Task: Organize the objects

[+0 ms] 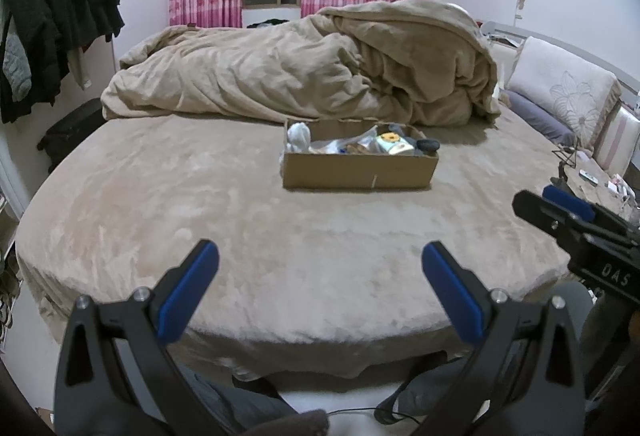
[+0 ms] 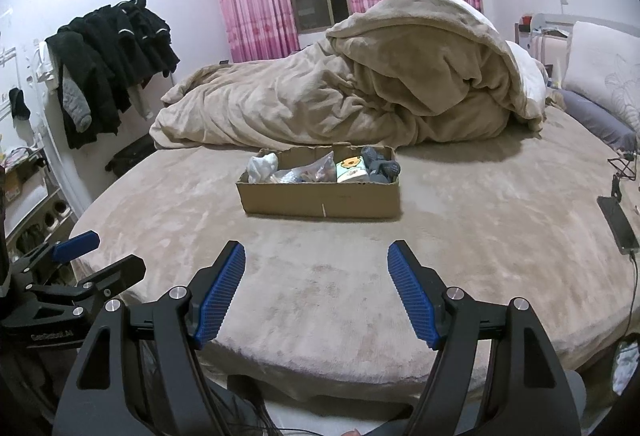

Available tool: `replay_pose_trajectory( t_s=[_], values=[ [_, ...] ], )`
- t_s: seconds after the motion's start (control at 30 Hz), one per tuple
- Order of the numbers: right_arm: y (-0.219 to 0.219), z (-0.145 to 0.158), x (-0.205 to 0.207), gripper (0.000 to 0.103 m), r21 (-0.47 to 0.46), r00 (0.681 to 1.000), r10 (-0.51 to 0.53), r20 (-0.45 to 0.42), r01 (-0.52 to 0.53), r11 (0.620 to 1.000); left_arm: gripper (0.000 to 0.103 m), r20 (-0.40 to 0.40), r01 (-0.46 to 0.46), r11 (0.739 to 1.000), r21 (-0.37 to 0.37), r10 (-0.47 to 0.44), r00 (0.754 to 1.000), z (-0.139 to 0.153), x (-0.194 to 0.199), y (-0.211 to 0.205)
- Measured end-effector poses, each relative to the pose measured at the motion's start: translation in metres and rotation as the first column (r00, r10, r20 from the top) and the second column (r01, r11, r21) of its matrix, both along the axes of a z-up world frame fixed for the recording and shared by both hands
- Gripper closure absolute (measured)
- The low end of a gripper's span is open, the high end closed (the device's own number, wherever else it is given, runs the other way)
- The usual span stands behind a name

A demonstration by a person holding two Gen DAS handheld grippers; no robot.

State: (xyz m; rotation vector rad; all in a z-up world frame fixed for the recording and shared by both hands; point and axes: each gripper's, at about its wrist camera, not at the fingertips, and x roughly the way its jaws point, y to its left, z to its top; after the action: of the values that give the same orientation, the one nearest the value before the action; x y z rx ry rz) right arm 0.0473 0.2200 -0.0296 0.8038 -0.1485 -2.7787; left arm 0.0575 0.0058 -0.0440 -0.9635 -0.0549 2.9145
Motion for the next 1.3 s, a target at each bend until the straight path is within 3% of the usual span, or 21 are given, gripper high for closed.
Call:
replay_pose_trajectory(
  t_s=[1.3],
  values=[
    [-0.006, 0.006, 0.012, 0.026, 0.003, 1.0, 0.016, -0.016, -0.016, 1.0, 0.001, -0.017, -0.014, 1.0, 0.003, 0.014, 1.0, 0.008, 0.013, -0.001]
  ],
)
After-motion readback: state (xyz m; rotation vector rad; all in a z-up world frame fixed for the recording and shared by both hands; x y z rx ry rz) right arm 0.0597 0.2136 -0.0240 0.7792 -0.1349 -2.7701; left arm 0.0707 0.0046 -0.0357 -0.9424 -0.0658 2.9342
